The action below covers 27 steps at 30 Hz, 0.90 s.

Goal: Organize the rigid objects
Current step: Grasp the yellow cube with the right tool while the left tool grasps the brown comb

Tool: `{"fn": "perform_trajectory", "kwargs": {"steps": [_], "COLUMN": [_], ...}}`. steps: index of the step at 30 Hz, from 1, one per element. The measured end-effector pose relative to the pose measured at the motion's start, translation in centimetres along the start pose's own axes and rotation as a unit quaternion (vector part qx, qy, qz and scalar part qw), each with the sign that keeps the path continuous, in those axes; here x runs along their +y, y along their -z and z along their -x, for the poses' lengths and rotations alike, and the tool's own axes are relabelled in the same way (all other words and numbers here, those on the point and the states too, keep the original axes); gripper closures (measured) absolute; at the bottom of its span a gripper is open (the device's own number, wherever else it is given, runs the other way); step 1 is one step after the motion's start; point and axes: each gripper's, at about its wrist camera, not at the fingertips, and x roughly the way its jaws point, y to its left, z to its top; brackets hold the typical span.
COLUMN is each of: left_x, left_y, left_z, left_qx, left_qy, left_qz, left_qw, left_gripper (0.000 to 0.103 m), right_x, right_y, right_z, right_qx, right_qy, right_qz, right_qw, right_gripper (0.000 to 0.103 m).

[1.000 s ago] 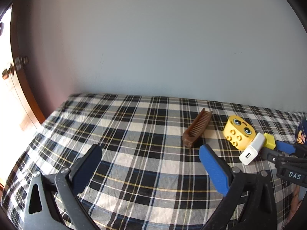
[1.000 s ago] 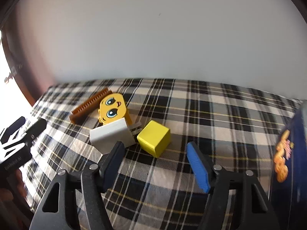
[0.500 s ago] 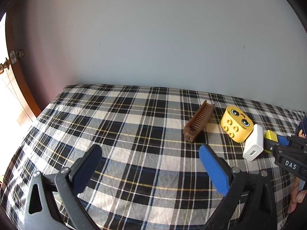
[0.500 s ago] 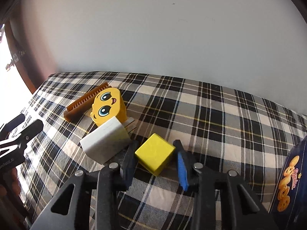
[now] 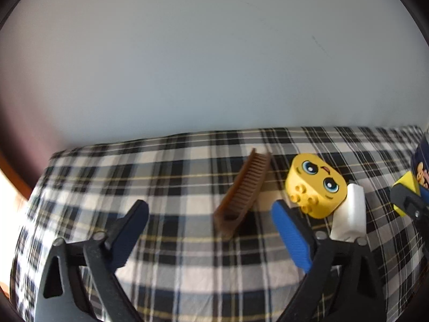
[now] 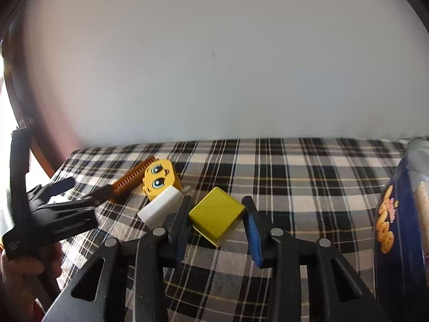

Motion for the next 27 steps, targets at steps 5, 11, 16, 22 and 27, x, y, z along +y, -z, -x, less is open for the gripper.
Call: {"fn": "perform_trajectory", "kwargs": {"steps": [5, 11, 16, 22, 27], "left_x": [-1.2, -0.8, 0.2, 0.8, 1.7], "left_y": [-1.5, -2.0, -2.0, -1.2, 0.2], "left_z": [-2.7, -3.7, -3.7, -2.2, 1.4], "left_qx": [0.036, 0.051, 0.047, 0.032, -0.023], "left_qy": [0.036, 0.074, 0.088, 0.097, 0.062], "left_qz": [-0.020, -0.011, -0.011, 0.002, 0.018], "left_qw": [0.9985, 0.9959, 0.9949, 0.9948, 0.9976], "left_gripper": [0.034, 0.049, 0.080, 0.080, 0.080], "right_x": [-0.9, -1.7, -1.7, -1.2, -0.2], "right_y": [-0.3, -0.7, -1.0, -1.1, -0.9], "right_z": [-0.8, -1.6, -1.7, -2.4, -2.6], "right_qx": [0.016, 0.036, 0.034, 0.037, 0.025], "right_qy": [-0.011, -0.018, -0.018, -0.016, -0.011], "right_qz": [-0.024, -0.039, -0.036, -0.037, -0.032], "right_qw": [1.000, 0.998, 0.999, 0.999, 0.999], "right_gripper": [0.063, 0.063, 0.063, 0.063, 0.063]}}
